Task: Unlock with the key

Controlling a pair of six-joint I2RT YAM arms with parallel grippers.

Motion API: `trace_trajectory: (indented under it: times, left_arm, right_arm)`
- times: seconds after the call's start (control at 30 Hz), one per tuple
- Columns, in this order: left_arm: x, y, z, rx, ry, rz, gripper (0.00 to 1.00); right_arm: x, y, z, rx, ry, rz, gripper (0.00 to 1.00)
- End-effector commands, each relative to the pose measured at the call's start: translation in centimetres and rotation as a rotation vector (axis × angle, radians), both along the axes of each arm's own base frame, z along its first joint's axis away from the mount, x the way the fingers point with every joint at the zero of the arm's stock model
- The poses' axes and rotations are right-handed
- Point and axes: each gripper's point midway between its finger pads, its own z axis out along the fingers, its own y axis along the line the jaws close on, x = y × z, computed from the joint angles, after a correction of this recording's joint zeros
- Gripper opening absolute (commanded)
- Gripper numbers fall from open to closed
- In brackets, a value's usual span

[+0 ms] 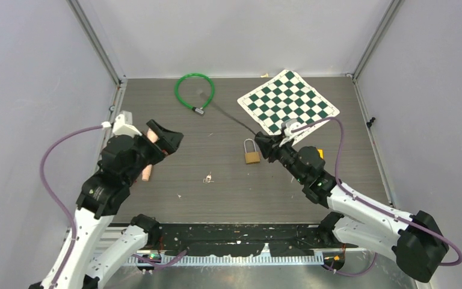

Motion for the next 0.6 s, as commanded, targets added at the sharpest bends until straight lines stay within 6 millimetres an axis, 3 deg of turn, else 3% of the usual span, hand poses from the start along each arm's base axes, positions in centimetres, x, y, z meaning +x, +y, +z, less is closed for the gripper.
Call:
trace_trajectory:
  times: [0.0,0.13,0.23,0.37,0.57]
  left_arm:
    - [-1.7,6.9,-2.1,0.345,0.053,0.128,1.0]
    - [-2.0,12.1,-4.0,0.527,0.154,0.277,0.99]
    - [-2.2,14.0,-4.9,0.577,0.176,0.339,0.99]
    - [-1.6,13.9,-5.7,0.574,0.113,0.343,0.99]
    - [-0.9,13.5,-6.3,0.62,0.05,0.33,1.0]
  right_arm:
    - [2.0,-1.8,4.1,0.052,-0.017,-0.085,0.05]
    - [3.6,-3.1,3.6,-0.001,0.015,-0.167,0.05]
    - [4.7,-5.0,4.5,-0.019,0.01,-0.243,0.05]
    - [6.5,-9.3,4.2,-0.126,0.042,-0.44,0.05]
    - [9.5,-19.5,2.7,-0.212,0.123,-0.84,0.05]
